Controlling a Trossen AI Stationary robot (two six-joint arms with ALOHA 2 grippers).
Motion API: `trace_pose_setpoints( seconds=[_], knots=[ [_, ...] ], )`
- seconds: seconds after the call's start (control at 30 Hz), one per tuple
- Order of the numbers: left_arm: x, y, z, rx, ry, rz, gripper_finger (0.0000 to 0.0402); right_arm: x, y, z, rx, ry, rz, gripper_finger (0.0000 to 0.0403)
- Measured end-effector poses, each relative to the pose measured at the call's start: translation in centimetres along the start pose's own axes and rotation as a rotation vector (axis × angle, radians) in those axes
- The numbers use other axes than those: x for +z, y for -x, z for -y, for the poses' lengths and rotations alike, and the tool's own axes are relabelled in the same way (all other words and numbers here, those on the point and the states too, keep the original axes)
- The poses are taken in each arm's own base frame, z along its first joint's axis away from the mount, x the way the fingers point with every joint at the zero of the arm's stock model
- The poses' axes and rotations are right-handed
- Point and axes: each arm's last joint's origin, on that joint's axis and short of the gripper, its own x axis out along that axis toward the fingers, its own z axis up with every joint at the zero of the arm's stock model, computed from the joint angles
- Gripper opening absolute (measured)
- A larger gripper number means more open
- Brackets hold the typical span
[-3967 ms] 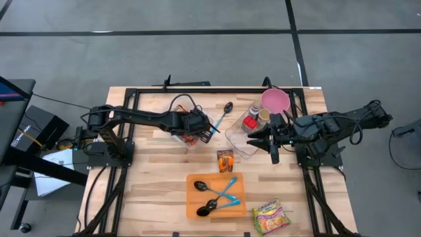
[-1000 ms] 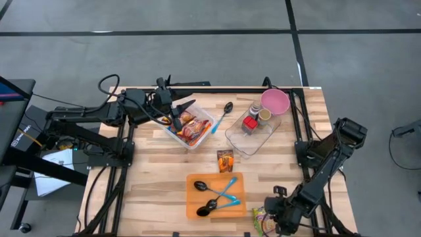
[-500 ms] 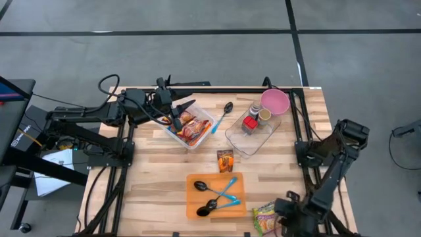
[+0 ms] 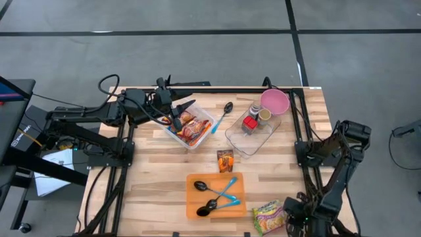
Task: Pick & Place Food Item
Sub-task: Put the green noodle pack into the transparent container
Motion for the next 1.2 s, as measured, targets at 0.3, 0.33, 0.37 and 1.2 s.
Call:
trace_pose_setpoints(
  seconds=[0.3, 0.33, 0.37, 1.2],
  knots=[
    [0.0, 0.0, 0.0, 0.000, 0.001, 0.000, 0.0113, -0.1, -1.1, 0.3, 0.086, 0.051, -0.009, 0.0123],
    [0.0, 0.0, 0.0, 0.000, 0.001, 0.000, 0.0113, -0.1, -1.2, 0.3, 0.096, 0.049, -0.010, 0.0123],
    [0.0, 0.0, 0.0, 0.000, 0.001, 0.000, 0.0113, -0.2, -1.3, 0.4, 0.095, 0.047, -0.010, 0.0123],
    [0.0, 0.0, 0.0, -0.001, 0.002, 0.001, 0.0113, 1.6, -2.3, 0.9, 0.094, 0.017, 0.008, 0.0004]
  ],
)
